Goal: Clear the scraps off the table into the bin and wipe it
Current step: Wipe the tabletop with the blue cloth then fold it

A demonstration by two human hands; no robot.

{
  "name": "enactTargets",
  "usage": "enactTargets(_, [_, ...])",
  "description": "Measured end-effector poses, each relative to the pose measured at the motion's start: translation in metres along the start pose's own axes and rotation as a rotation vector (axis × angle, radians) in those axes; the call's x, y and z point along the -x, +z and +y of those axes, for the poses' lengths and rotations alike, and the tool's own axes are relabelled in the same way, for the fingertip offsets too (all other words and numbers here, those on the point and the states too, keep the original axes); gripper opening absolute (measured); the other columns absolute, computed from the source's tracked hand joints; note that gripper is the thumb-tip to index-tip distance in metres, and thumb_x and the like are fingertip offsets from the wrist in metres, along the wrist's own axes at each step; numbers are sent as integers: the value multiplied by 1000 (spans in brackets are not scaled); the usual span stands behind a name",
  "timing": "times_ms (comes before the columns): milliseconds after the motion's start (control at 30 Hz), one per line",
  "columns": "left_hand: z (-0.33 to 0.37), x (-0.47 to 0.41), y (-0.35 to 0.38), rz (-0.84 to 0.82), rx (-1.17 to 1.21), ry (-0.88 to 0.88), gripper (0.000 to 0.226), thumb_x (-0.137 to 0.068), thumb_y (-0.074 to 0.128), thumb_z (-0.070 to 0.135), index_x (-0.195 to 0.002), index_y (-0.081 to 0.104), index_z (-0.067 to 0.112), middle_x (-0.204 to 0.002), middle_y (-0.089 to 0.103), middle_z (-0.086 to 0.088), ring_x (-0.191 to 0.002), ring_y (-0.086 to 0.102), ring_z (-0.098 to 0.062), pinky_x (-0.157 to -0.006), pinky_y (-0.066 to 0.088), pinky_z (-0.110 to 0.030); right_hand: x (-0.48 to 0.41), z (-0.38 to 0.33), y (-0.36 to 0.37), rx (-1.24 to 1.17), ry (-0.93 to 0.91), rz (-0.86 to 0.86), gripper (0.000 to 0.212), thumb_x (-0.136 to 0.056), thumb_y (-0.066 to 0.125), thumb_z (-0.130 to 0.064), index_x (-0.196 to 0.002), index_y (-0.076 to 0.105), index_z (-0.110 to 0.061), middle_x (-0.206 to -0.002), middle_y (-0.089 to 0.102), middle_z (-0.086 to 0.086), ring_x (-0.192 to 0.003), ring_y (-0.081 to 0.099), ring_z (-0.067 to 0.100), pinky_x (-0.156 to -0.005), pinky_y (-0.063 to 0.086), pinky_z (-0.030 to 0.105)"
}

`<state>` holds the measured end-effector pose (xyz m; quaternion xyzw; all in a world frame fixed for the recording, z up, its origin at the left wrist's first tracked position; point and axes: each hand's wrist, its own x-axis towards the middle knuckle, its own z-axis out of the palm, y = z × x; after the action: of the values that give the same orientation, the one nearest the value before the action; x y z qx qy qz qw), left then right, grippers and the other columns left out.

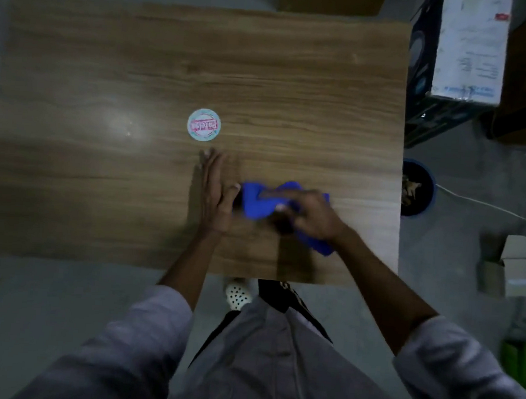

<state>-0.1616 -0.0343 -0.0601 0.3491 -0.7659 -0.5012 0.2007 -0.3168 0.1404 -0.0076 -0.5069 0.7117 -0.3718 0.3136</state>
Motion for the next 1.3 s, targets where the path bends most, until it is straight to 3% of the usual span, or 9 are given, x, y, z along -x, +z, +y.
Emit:
enactTargets(100, [-4, 47, -4, 3, -40, -2, 65, -90, 51, 32, -149, 44, 4, -163, 32, -8, -156, 12, -18, -125, 3, -56, -9, 18, -51, 100, 182, 416, 40, -100, 55, -14, -140, 57, -14, -142, 57, 2, -133, 50, 12, -114, 39, 26])
enactTargets(167, [-4, 81, -5, 7, -11, -56, 67, -93, 49, 36, -150, 42, 2, -163, 31, -5, -156, 7, -13, -126, -2, -53, -25, 40, -63, 261, 336, 477, 44, -102, 53, -26, -145, 54, -20, -152, 49, 7, -145, 39, 27, -120, 32, 40])
enactTargets(300, [-14, 130, -12, -26, 85, -124, 63, -98, 50, 40, -155, 39, 15, -166, 27, 1, -157, 9, -24, -121, 8, -66, -48, 62, -3, 407, 297, 373, 47, -100, 47, -41, -141, 60, -21, -154, 48, 11, -148, 28, 48, -121, 20, 60])
enactTargets(433, [-12, 153, -23, -1, 92, -122, 63, -95, 53, 37, -154, 40, 18, -166, 26, 1, -157, 6, -23, -122, 10, -65, -16, 16, 70, 343, 11, 189, 45, -100, 47, -34, -138, 63, -17, -151, 52, 8, -148, 32, 38, -126, 9, 41])
enactTargets(600, [7, 169, -32, 32, 23, -127, 65, -91, 50, 37, -149, 47, 7, -161, 34, 4, -155, 14, -20, -127, 15, -44, 78, -33, 132, 161, -51, 2, 42, -101, 48, -32, -133, 66, -14, -145, 58, 7, -143, 43, 27, -124, 24, 37])
enactTargets(700, [13, 176, -35, 14, 15, -140, 66, -87, 47, 35, -147, 49, 7, -157, 40, 4, -153, 21, -21, -125, 19, -41, 108, -54, 118, 88, 63, -46, 40, -101, 52, -29, -132, 66, -9, -133, 66, 14, -123, 61, 25, -104, 48, 39])
enactTargets(933, [-9, 202, -37, -23, 120, -300, 66, -88, 50, 45, -150, 48, 22, -164, 27, 4, -154, 15, -9, -123, 22, -53, 120, -2, 37, 203, 433, 558, 42, -104, 47, -28, -144, 53, -17, -145, 56, 12, -138, 47, 28, -116, 36, 51])
enactTargets(1067, [3, 222, -40, -1, 118, -318, 68, -86, 47, 40, -149, 47, 15, -160, 33, 3, -153, 20, -12, -125, 21, -43, 116, 0, 94, 277, 442, 435, 42, -105, 49, -27, -146, 54, -18, -159, 39, 10, -153, 16, 43, -124, 6, 56])
enactTargets(1300, [8, 223, -44, 70, 150, -325, 61, -86, 50, 33, -143, 53, 12, -151, 49, -3, -140, 43, -16, -119, 32, -37, 117, -66, 189, 18, 219, 86, 37, -102, 57, -20, -137, 62, -9, -147, 54, 19, -143, 43, 33, -119, 32, 44])
